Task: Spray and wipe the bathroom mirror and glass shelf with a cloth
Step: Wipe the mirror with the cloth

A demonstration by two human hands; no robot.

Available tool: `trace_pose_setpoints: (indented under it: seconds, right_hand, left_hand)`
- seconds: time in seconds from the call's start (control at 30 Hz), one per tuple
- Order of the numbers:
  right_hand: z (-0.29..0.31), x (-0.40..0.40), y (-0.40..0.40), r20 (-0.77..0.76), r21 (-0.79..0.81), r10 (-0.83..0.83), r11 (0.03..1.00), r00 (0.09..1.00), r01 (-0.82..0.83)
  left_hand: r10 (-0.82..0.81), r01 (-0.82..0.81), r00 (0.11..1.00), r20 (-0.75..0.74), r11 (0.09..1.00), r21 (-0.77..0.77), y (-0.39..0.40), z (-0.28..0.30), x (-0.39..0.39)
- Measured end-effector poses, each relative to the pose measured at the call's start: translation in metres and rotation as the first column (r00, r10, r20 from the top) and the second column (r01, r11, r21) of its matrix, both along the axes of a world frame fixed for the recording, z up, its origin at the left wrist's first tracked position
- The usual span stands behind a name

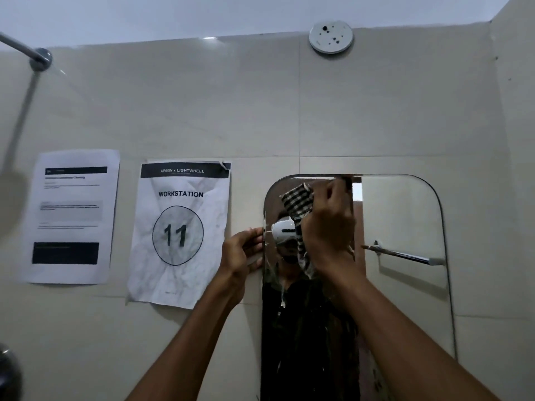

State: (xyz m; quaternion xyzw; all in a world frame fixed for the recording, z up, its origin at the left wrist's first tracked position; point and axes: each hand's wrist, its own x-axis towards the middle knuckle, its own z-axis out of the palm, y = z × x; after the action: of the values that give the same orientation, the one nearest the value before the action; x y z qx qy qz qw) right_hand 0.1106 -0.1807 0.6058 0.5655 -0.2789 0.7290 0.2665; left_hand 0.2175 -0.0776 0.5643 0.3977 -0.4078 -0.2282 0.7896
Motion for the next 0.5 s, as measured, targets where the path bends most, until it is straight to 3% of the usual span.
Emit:
trace_pose_setpoints:
  seconds: [0.13,0.2,0.3,0.4,0.43,0.5]
  right_hand:
    - [-0.044,0.032,-0.009,-0.315,0.056,-0.085,0.993,0.945,0.108]
    - [-0.046,0.019,-0.027,-0.428,-0.033,-0.084,0.996,0.900,0.078]
    - [-0.010,-0.015,-0.053,-0.403,-0.106,-0.117,0.991,0.908,0.080]
    - [0.012,-0.007,-0.047,-0.199,0.032,0.018,0.999,0.980,-0.012]
    - [0.005,0.007,-0.037,-0.227,0.016,0.032,0.999,0.973,-0.029]
    - [-0.021,0.029,-0.026,-0.482,-0.112,0.012,0.991,0.876,-0.075]
  left_hand:
    - [-0.015,0.015,1.000,-0.014,1.000,-0.001,-0.002,-0.001,0.005]
    - [-0.027,0.027,1.000,-0.009,1.000,-0.004,-0.003,-0.001,0.007]
    - [-0.030,0.030,1.000,-0.005,1.000,-0.005,-0.003,-0.002,0.008]
    - [-0.054,0.054,0.998,-0.013,0.998,-0.011,-0.004,-0.004,0.012]
    - [-0.061,0.060,0.998,-0.021,0.998,-0.012,-0.003,-0.004,0.012]
    - [-0.059,0.059,0.997,-0.052,0.998,-0.018,-0.003,-0.004,0.012]
